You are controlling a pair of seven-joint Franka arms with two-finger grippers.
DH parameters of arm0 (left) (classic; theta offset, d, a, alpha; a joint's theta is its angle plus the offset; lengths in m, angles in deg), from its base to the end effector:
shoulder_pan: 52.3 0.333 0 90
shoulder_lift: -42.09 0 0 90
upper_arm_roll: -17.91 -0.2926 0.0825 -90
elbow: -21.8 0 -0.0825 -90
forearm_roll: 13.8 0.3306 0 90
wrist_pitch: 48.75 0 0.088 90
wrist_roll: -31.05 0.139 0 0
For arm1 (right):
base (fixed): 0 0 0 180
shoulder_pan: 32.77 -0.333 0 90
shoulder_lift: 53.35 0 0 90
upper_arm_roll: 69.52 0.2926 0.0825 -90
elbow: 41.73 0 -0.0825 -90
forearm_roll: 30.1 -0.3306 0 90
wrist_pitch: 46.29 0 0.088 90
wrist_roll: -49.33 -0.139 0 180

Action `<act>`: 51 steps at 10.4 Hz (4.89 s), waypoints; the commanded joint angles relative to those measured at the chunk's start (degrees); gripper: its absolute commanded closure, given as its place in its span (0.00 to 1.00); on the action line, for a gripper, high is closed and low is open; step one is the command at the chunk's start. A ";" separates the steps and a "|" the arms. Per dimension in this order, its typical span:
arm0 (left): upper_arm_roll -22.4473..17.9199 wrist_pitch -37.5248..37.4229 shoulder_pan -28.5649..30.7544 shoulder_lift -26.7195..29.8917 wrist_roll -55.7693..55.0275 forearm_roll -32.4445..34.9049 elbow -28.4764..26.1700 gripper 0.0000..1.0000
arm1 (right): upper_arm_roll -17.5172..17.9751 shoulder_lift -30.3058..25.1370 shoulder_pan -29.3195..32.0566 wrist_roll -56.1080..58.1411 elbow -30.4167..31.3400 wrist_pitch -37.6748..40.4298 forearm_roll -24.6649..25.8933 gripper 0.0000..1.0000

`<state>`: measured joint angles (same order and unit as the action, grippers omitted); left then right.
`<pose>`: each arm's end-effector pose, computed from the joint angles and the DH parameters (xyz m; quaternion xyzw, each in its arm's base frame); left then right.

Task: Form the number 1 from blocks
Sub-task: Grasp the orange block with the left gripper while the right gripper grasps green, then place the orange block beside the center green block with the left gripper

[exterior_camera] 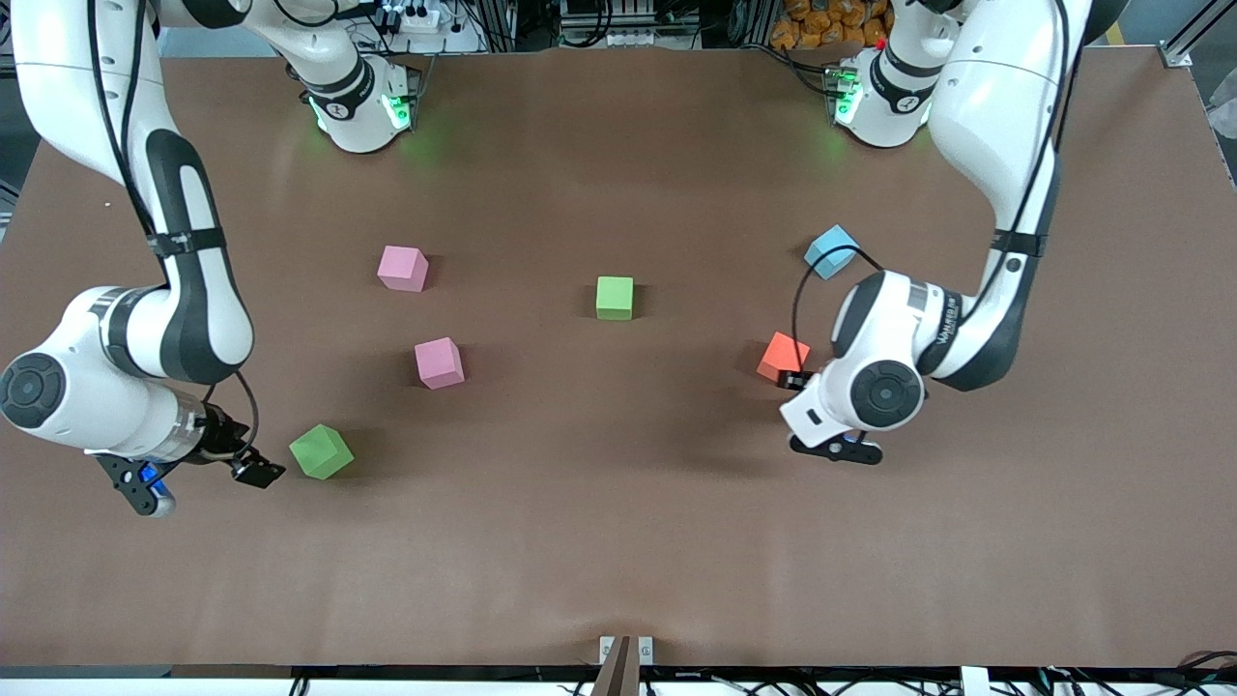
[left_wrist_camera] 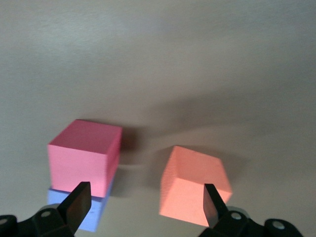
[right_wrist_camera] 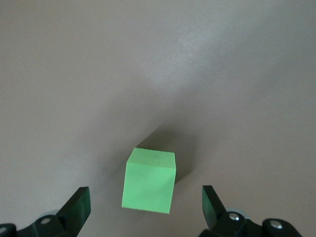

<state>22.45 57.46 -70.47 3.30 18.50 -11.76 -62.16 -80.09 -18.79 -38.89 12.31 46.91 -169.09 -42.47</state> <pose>0.5714 -0.2282 0.2425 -0.9856 0.0899 0.1389 0.0341 0.6438 -0.0200 0.2808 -0.9187 0.3930 0.0081 0.0380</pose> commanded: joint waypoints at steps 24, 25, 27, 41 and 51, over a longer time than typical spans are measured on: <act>6.01 16.05 1.99 2.32 3.50 8.60 -16.85 0.99 | -3.94 5.60 -6.19 3.01 5.05 -5.78 -5.29 0.00; 6.01 15.70 2.26 2.41 3.49 8.60 -16.94 1.00 | -4.02 5.96 -6.10 3.10 5.05 -6.40 -5.30 0.00; 6.10 14.74 2.09 2.93 3.06 8.42 -16.85 1.00 | -4.20 6.22 -6.10 3.10 4.78 -6.40 -5.30 0.00; 31.41 8.29 -7.13 6.55 -47.39 2.72 -16.24 1.00 | -5.52 7.72 -6.71 3.19 3.99 -8.60 -7.84 0.46; 28.78 18.77 -8.64 -3.20 -46.78 9.47 -13.62 1.00 | -7.89 -5.55 -12.33 19.96 6.89 -4.91 -6.88 0.46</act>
<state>51.78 75.39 -78.99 2.19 -28.92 -4.42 -78.19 -86.63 -21.85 -48.89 29.80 50.83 -173.85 -48.88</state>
